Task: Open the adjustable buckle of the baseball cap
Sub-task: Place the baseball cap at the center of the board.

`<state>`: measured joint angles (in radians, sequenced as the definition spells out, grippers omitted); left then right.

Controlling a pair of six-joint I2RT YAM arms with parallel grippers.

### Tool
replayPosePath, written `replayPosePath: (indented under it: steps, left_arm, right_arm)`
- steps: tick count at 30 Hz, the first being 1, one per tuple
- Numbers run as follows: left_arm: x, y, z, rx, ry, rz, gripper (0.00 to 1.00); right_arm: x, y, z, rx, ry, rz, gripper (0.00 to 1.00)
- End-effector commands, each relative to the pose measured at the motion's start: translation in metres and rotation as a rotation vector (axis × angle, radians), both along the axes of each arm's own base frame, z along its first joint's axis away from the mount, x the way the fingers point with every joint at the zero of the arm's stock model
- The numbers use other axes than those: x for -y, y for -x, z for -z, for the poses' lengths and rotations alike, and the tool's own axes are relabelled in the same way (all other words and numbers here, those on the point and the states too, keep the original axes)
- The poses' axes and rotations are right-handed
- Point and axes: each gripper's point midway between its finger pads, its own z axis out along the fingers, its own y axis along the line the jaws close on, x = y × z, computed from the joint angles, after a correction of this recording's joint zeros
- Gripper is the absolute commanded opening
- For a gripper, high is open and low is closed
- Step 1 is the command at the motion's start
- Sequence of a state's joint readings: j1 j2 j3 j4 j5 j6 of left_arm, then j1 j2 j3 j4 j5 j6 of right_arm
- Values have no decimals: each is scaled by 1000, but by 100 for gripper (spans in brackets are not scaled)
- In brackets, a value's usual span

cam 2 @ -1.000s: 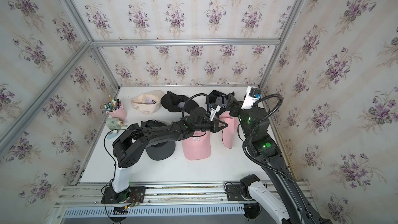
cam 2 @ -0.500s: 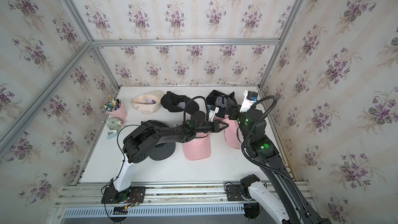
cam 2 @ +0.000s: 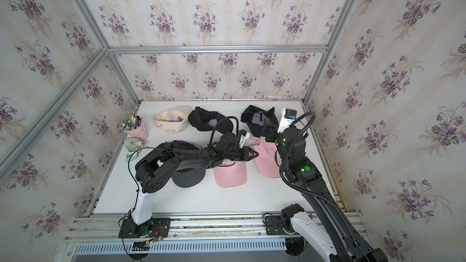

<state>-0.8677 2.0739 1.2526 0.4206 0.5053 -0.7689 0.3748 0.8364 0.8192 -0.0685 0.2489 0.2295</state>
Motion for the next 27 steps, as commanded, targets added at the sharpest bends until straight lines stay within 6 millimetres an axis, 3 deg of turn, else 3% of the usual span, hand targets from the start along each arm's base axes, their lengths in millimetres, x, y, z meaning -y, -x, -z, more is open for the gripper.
replayPosePath:
  steps: [1,6,18,21,27]
  left_arm:
    - [-10,4,15,0,-105,12,33]
    - [-22,6,25,17,-259,26,51]
    - [-36,8,14,107,-480,51,65]
    - [-37,7,6,140,-499,54,66]
    - [-38,-2,-35,258,-490,41,67]
  right_arm:
    - [-2,-3,-5,24,-23,-1,79]
    - [-4,-5,3,7,-32,-5,79]
    - [0,-4,13,-15,-27,16,79]
    - [2,-3,14,-18,-16,20,79]
    - [2,-2,13,-24,23,12,79]
